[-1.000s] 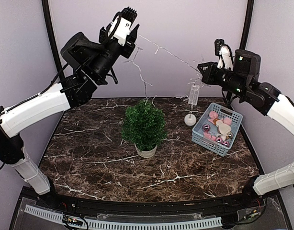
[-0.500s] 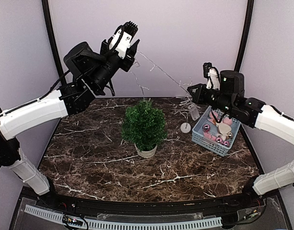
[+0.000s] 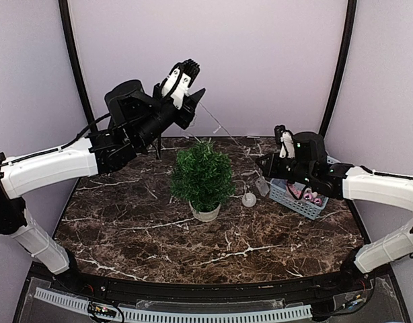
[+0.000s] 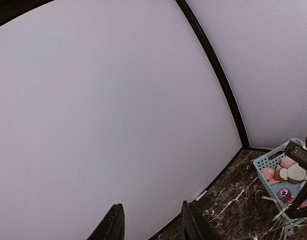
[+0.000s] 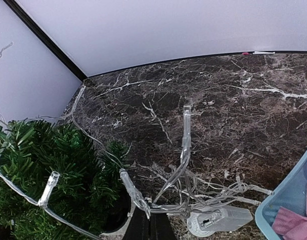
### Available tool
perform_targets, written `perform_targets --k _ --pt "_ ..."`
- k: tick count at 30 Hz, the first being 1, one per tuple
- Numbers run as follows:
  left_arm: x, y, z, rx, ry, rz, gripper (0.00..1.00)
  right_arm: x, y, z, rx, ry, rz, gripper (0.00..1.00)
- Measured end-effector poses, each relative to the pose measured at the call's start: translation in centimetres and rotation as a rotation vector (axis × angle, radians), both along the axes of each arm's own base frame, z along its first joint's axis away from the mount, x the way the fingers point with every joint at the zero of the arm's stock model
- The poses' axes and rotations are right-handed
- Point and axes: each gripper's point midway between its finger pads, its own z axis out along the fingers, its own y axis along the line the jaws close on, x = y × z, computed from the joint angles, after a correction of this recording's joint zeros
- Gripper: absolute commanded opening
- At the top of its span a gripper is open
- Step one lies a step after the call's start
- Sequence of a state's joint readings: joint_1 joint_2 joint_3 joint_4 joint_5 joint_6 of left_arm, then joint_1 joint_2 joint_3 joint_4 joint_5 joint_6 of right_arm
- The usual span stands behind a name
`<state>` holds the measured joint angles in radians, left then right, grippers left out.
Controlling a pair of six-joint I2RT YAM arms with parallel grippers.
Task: Decorate the small christmas tree
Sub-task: Pass from the right arm to the left
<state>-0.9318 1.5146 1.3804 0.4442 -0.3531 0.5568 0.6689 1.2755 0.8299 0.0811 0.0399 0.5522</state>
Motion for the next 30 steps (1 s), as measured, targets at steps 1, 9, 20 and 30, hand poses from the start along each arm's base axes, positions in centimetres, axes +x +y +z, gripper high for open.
perform_targets --k 1,9,20,30 --pt "-0.1 0.0 -0.1 -0.005 0.009 -0.006 0.0 -0.1 0.0 -0.3 0.004 0.005 0.003 0.0" --pt "-0.2 0.2 -0.3 -0.036 0.052 -0.017 0.0 -0.4 0.3 -0.8 0.019 0.014 0.022 0.12" --pt "-2.1 2.5 2.8 -0.12 0.054 -0.041 0.0 -0.6 0.5 -0.9 0.017 0.02 0.038 0.26" --pt "-3.5 4.5 6.0 -0.187 0.028 -0.052 0.0 -1.5 -0.4 1.3 0.031 -0.018 0.033 0.71"
